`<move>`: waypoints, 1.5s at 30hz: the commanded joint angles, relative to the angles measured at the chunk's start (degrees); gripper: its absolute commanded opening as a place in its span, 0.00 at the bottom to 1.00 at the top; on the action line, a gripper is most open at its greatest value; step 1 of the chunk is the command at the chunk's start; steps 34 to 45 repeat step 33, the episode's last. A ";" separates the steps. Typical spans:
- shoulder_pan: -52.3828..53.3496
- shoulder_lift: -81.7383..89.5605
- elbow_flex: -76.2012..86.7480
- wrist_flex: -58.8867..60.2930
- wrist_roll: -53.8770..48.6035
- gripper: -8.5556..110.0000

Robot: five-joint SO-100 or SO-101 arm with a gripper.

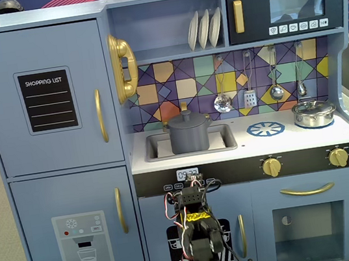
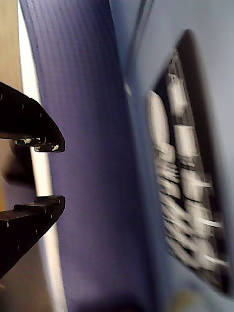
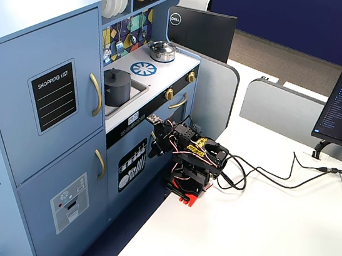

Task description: Pick up the lid from the counter and put it on the gray recipient

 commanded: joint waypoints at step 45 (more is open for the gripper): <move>0.26 1.23 0.09 22.32 -6.94 0.13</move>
